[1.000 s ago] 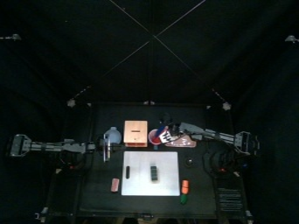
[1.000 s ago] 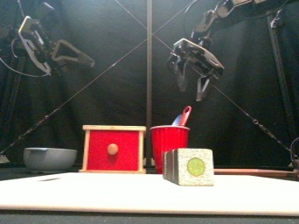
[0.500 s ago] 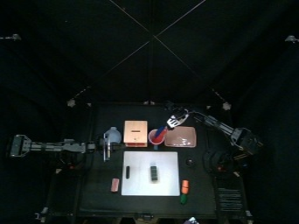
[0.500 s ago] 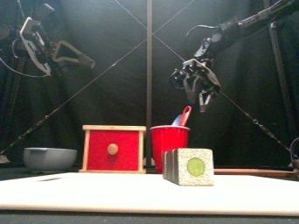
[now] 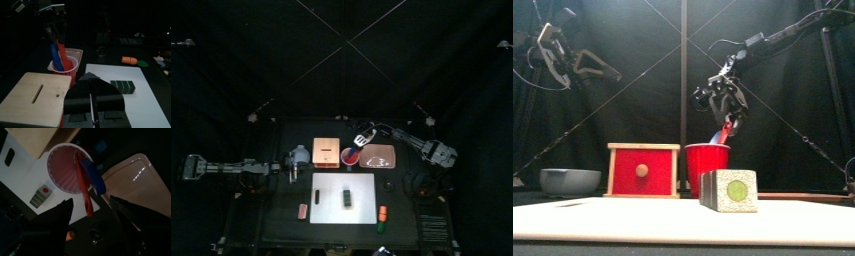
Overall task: Place sushi on board then cut the sushi with the knife then place the pieces on the plate
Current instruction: Pick knife at handle with right hand
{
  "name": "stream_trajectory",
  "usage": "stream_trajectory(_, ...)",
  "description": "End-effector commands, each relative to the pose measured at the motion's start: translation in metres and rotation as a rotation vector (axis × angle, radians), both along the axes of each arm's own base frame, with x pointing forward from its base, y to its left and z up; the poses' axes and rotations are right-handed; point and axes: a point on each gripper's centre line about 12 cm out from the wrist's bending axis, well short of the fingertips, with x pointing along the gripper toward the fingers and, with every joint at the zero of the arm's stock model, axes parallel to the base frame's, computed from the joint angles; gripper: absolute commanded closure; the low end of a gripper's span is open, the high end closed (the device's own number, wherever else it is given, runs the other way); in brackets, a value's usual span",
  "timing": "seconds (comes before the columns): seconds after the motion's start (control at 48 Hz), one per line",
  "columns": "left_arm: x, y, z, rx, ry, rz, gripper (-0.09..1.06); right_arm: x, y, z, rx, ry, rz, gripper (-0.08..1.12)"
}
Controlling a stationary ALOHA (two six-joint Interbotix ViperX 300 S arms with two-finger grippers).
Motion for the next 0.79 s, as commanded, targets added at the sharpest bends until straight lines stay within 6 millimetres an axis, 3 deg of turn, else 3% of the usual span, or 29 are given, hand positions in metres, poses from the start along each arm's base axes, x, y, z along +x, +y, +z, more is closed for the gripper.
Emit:
stream_trajectory(0.021, 0.002, 0.003, 0.004, -0.001, -0.014, 0.011, 0.98, 0.006, 0.000, 0.016, -0.014, -0.025, 0.019, 0.13)
stream_trajectory(0.312, 0.000, 0.003, 0.000, -0.002, -0.003, 0.015, 0.98, 0.020, 0.013, 0.015, 0.017, 0.013, 0.064, 0.13)
stream_trajectory(0.792, -0.002, 0.003, -0.003, -0.006, 0.004, 0.016, 0.98, 0.022, 0.023, 0.012, 0.055, 0.059, 0.052, 0.13)
